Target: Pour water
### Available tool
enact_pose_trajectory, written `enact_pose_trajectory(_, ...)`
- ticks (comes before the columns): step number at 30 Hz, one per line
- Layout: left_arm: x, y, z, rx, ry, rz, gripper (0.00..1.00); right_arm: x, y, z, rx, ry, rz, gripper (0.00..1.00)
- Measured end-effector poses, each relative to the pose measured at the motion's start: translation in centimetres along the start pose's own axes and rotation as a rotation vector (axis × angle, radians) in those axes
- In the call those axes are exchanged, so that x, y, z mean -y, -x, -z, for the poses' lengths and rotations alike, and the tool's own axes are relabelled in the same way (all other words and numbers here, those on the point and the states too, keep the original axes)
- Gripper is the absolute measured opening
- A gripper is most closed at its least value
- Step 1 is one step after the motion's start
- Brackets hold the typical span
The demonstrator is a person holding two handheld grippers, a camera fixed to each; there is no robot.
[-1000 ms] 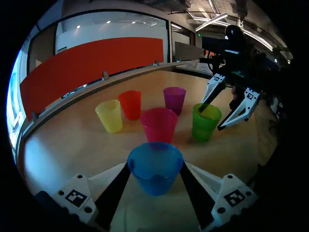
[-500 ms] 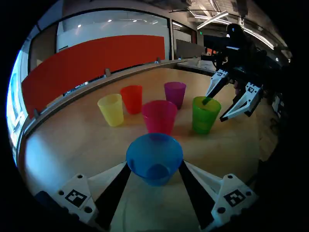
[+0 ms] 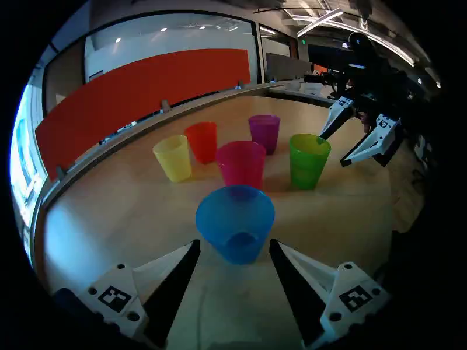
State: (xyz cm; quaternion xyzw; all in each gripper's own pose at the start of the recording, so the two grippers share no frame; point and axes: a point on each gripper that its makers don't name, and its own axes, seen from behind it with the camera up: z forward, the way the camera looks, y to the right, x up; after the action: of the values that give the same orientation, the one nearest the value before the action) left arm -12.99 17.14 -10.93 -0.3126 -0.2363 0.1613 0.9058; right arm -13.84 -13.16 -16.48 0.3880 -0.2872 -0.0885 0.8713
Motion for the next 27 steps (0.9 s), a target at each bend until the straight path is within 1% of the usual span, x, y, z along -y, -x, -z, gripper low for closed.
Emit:
enact_pose_trajectory(3,0.3,0.3,0.8,0.001,-0.023,-0.003,0.87,-0.3,0.2,0.7,-0.014,0.027,-0.019,1.00)
enact_pose_trajectory(5,0.6,0.4,1.4,-0.008,-0.042,0.006,0.88,-0.7,0.2,1.2,-0.027,0.050,-0.034,1.00)
enact_pose_trajectory(12,1.2,0.5,3.1,-0.042,-0.095,0.057,0.88,-1.3,-0.6,2.8,-0.085,0.114,-0.085,1.00)
enact_pose_trajectory(15,1.9,0.1,3.9,-0.069,-0.134,0.070,0.87,-1.7,-0.9,3.4,-0.109,0.145,-0.098,1.00)
enact_pose_trajectory(19,3.1,-0.3,4.9,-0.110,-0.193,0.103,0.87,-2.7,-1.4,4.4,-0.147,0.207,-0.117,1.00)
enact_pose_trajectory(22,4.2,-0.4,5.6,-0.142,-0.236,0.134,0.88,-3.7,-2.2,5.4,-0.188,0.260,-0.137,1.00)
enact_pose_trajectory(24,5.2,-0.5,6.1,-0.164,-0.267,0.155,0.88,-4.6,-2.7,6.1,-0.220,0.297,-0.154,1.00)
enact_pose_trajectory(27,7.0,-0.7,7.0,-0.192,-0.320,0.182,0.88,-6.0,-3.7,7.0,-0.271,0.350,-0.174,1.00)
